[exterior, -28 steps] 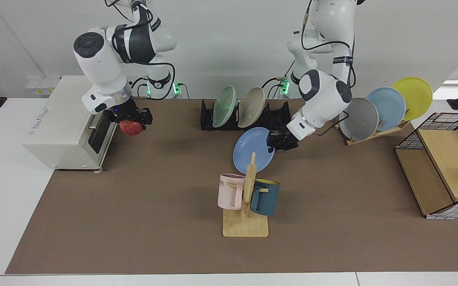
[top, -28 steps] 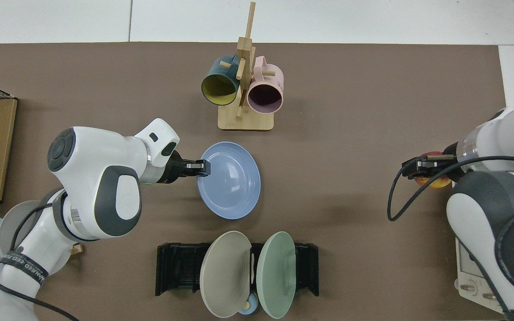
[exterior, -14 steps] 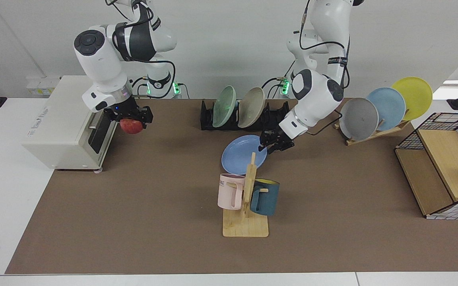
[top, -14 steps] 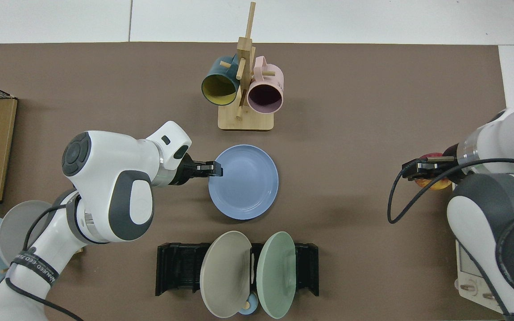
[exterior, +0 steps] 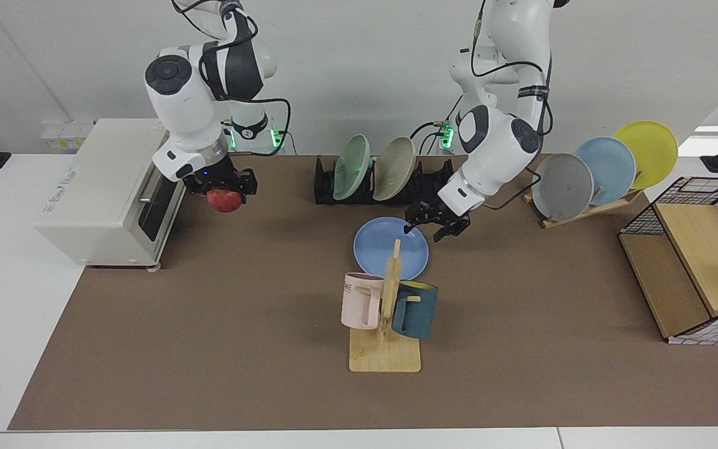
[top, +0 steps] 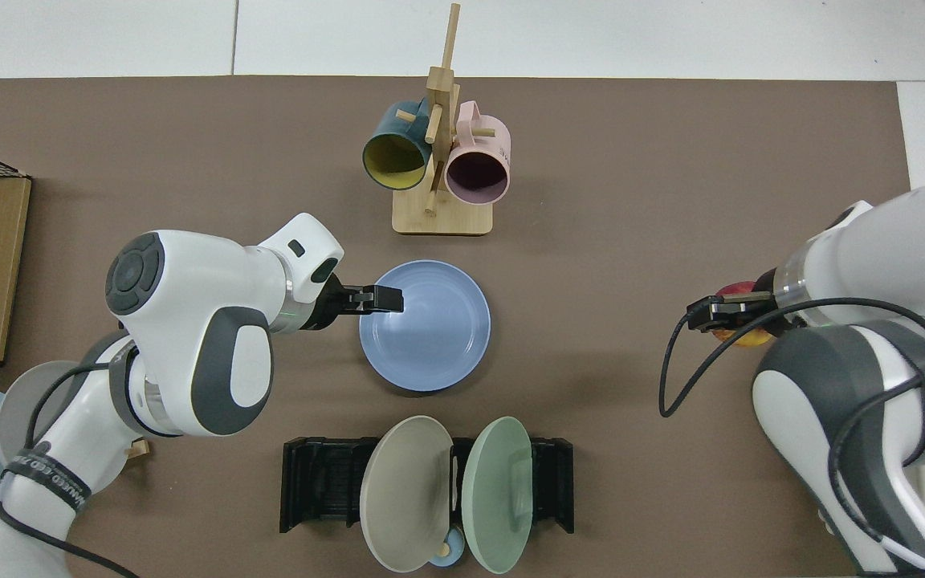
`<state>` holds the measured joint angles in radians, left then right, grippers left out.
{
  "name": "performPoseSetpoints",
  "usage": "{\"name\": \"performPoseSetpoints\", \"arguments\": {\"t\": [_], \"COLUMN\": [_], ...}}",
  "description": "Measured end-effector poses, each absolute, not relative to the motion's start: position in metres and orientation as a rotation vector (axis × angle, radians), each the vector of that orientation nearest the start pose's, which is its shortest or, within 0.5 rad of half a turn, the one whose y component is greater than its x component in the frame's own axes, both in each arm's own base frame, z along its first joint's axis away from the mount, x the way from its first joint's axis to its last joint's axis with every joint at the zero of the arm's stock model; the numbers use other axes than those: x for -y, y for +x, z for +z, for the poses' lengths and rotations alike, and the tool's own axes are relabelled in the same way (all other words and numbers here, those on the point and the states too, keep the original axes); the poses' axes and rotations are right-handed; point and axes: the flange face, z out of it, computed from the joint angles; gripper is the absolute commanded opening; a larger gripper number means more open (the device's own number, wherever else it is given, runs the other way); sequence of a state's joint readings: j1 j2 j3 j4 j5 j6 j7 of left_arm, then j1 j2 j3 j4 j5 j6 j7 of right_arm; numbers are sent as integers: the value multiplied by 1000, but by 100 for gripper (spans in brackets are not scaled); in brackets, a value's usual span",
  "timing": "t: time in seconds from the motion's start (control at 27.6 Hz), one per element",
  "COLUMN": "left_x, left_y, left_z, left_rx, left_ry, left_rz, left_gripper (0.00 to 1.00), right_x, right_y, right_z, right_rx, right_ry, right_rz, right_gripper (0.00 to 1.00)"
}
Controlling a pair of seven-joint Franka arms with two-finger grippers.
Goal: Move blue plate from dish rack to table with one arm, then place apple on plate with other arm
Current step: 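Release the plate with the left gripper while the right gripper carries the apple, then lower the apple onto the blue plate and open the right gripper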
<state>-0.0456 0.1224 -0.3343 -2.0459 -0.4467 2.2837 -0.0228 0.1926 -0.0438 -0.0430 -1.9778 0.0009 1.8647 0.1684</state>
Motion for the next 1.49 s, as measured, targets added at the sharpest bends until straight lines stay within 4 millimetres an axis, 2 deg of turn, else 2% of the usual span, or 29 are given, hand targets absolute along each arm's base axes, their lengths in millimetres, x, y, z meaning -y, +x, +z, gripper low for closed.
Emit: {"name": "performPoseSetpoints", "arguments": {"t": [0.11,0.25,0.47,0.73,0.91,1.02,1.27,1.49], "left_x": [215,191,156,122,83,65,62,60], "left_y": [540,537,534,543,541,535,533,533], "left_z": [424,472,531,569,598,610,615,615], "left_rx": [-208,-292,-281,-249,-262,-269,-266,-256], "left_ry": [-3453,-3296,-3185,-3138,-3126,-3126,-3127,-3126], "left_rz": [-16,63,125,85,77,77,65,67], "left_gripper": [100,100,100,100,100,100,100,100], "right_x": [-94,-118,-171,-244,-292,-319,-382,-413], "right_y": [533,535,530,519,517,514,510,508], "right_z": [471,458,446,442,440,429,400,368], "right_rx": [-14,-54,-105,-193,-273,-346,-473,-488], "right_ry": [-3148,-3150,-3151,-3147,-3138,-3127,-3098,-3074], "right_rz": [86,73,66,53,38,63,68,32], "right_gripper": [0,0,0,0,0,0,0,0]}}
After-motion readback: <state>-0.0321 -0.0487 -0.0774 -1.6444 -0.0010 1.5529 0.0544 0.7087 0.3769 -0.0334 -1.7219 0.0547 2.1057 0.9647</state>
